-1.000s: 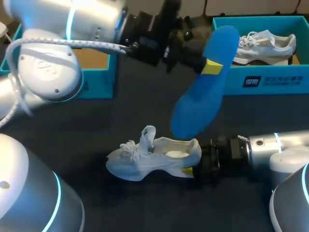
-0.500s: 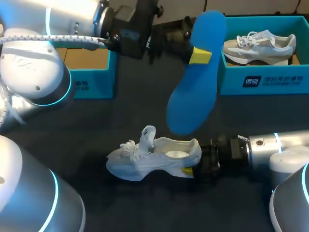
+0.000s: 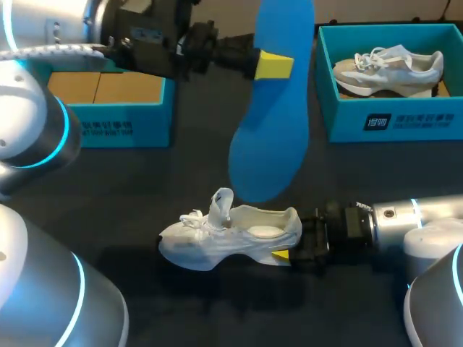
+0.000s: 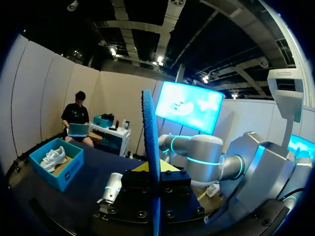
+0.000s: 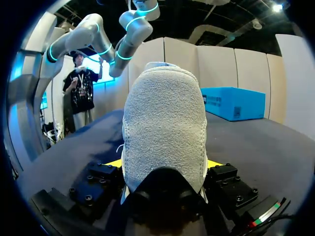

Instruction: Take the shoe out of the shoebox, open the shoe tongue, remove and reinsert the insole, then place the shoe into the shoebox

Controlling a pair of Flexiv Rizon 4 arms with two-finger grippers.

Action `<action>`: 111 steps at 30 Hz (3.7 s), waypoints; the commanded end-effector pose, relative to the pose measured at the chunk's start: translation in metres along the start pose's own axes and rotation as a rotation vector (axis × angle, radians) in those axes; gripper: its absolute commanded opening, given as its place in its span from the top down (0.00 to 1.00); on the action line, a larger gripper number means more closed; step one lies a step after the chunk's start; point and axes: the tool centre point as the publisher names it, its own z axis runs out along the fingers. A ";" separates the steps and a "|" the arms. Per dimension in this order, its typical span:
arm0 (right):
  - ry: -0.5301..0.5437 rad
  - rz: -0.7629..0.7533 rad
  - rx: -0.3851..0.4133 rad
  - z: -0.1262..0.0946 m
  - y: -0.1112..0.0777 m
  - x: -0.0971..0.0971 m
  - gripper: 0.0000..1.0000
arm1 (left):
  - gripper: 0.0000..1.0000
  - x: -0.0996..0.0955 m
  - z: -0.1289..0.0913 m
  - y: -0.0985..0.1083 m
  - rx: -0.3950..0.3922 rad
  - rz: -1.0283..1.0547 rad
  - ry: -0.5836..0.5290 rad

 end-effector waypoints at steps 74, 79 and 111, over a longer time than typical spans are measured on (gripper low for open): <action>0.007 -0.108 0.932 -0.033 0.075 0.011 0.00 | 1.00 0.020 -0.037 -0.016 0.014 -0.092 0.021; -0.026 -0.098 1.027 -0.031 0.080 0.011 0.00 | 1.00 0.020 -0.037 -0.016 0.014 -0.092 0.021; -0.066 -0.099 1.121 -0.027 0.077 0.015 0.00 | 1.00 0.020 -0.037 -0.016 0.014 -0.092 0.021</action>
